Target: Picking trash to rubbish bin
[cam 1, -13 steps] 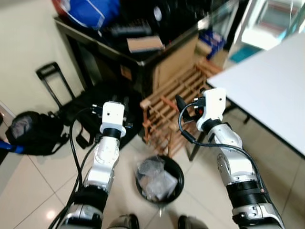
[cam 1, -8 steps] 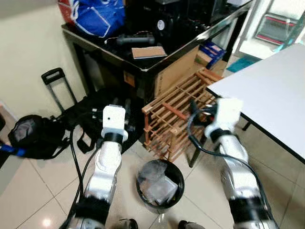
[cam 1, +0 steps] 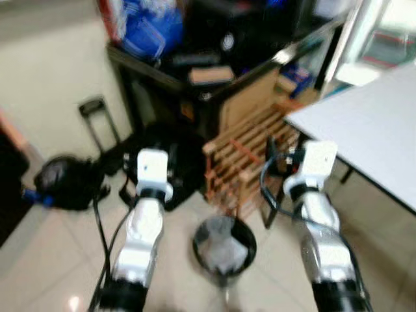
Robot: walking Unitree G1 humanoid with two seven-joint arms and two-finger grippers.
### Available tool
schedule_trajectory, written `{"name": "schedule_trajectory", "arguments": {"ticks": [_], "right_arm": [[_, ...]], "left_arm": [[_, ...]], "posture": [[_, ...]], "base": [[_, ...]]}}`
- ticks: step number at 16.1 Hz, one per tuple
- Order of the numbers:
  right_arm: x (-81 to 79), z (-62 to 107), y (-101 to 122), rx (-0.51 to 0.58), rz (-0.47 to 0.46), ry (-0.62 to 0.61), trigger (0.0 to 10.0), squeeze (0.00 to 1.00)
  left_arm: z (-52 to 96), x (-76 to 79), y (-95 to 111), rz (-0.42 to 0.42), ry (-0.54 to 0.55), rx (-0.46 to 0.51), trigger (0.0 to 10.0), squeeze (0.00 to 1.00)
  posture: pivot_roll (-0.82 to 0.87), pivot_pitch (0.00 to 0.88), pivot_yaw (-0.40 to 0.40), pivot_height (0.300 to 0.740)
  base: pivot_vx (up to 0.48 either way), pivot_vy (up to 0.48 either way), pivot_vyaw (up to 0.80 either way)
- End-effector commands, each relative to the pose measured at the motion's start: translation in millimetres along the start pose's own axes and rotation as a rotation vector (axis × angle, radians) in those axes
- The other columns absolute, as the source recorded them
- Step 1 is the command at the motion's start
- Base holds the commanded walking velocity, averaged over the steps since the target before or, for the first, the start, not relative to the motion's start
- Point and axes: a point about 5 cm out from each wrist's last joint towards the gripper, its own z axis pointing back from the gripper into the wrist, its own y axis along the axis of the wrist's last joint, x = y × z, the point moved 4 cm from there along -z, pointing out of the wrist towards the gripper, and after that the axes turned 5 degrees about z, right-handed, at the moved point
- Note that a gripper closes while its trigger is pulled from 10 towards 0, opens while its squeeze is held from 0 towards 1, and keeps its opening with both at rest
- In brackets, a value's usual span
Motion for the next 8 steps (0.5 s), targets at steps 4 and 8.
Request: {"name": "schedule_trajectory", "arguments": {"ticks": [4,8], "right_arm": [[1.1,1.6,2.2,-0.008,0.005,0.005,10.0,0.00],[-2.6,-1.5,1.8,-0.029,0.010,0.030,10.0,0.00]], "left_arm": [[0.2,3.9,0.8,0.012,-0.004,-0.015,10.0,0.00],[1.1,-0.3,-1.1,0.011,0.022,-0.029,10.0,0.00]], "posture": [[-0.07,0.129,0.036,0.740],[-0.06,0.156,0.017,0.740]], "base": [[0.000,0.000,0.00],[0.000,0.000,-0.55]]}}
